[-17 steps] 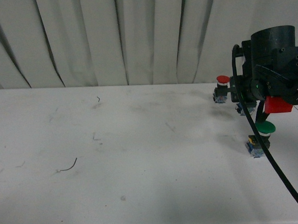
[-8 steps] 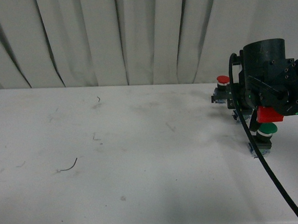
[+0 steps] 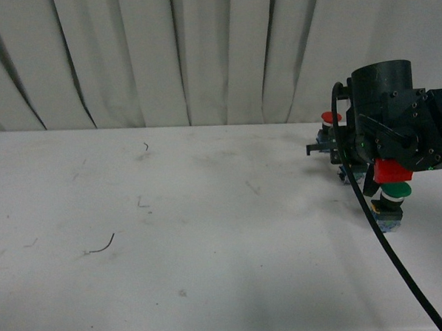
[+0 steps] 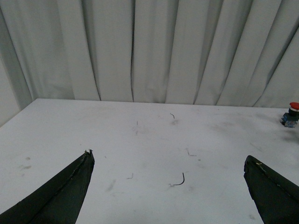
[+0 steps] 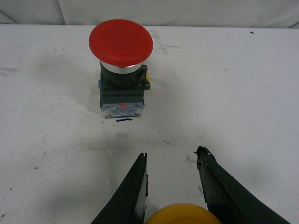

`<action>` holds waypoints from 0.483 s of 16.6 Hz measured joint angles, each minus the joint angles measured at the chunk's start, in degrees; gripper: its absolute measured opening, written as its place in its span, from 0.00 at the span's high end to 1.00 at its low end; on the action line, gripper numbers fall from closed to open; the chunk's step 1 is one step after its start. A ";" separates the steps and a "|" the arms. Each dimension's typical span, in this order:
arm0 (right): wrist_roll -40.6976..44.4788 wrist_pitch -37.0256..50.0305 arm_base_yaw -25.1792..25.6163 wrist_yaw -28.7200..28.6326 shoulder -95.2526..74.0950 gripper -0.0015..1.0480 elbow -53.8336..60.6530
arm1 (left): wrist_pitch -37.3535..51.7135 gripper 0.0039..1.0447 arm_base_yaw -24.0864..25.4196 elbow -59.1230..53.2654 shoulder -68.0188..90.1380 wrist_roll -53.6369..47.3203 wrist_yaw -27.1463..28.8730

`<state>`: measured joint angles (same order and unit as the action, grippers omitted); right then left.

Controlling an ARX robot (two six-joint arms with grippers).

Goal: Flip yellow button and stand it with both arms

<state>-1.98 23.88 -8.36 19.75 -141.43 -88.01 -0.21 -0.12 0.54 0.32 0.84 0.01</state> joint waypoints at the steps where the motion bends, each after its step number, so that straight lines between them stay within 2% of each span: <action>1: 0.00 -0.33 0.00 0.00 0.00 0.69 0.00 | 0.00 0.06 0.00 0.00 0.00 0.00 0.00; 4: 0.09 -0.28 0.00 0.00 0.00 0.69 0.00 | 0.00 0.06 0.00 0.00 0.00 0.00 0.00; 5: 0.42 -0.31 0.00 0.00 0.00 0.65 0.00 | 0.00 0.06 0.00 0.00 0.00 0.00 0.00; 8: 0.57 -0.26 0.00 0.04 0.00 0.29 0.02 | 0.00 0.06 0.00 0.00 0.00 0.00 0.00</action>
<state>-1.41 23.62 -8.36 19.79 -141.43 -87.99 -0.21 -0.12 0.54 0.32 0.84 0.01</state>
